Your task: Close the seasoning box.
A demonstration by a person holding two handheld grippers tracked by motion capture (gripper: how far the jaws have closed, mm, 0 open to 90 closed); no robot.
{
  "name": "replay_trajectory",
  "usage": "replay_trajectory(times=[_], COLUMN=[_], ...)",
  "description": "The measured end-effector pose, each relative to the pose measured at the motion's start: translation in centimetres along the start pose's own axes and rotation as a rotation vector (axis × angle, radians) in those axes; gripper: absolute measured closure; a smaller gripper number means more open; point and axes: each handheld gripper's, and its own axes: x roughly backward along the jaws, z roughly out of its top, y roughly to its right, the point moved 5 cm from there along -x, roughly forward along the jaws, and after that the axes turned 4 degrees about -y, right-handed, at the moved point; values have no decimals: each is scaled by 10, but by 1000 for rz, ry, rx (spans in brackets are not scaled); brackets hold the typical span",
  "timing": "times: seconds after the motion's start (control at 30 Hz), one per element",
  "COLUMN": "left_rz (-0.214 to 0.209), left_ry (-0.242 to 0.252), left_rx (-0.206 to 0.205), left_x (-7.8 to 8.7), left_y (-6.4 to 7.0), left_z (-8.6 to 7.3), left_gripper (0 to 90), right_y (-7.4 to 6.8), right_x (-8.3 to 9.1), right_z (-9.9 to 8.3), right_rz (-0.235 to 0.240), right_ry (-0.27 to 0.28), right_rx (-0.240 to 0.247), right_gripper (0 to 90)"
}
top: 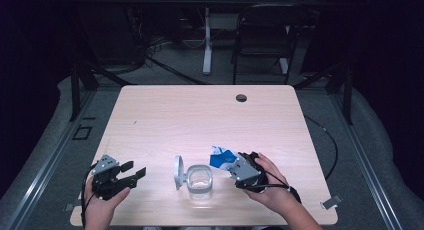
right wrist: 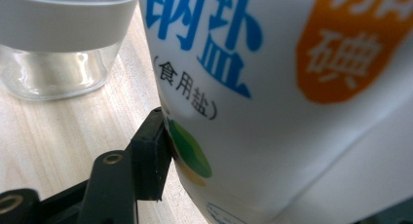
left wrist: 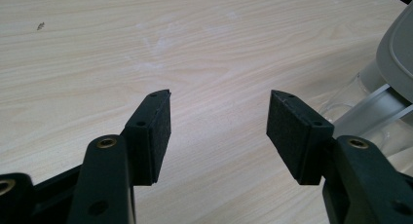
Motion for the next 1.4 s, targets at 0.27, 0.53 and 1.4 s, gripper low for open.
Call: replay_trajectory(times=[0.27,0.53,1.4], left_rz=[4,3,2], left_ry=[3,3,10], left_rx=[2,3,6], left_x=[0,0,1], left_y=[-1,-1,-1], left_z=[0,0,0], left_gripper=[425,425,425], right_y=[-3,-5,-8], right_x=[-1,-1,-2], right_z=[0,2,3], right_rz=[0,2,-46], right_ry=[-25,-38,-93], right_rx=[42,65,181], right_gripper=[403,403,404])
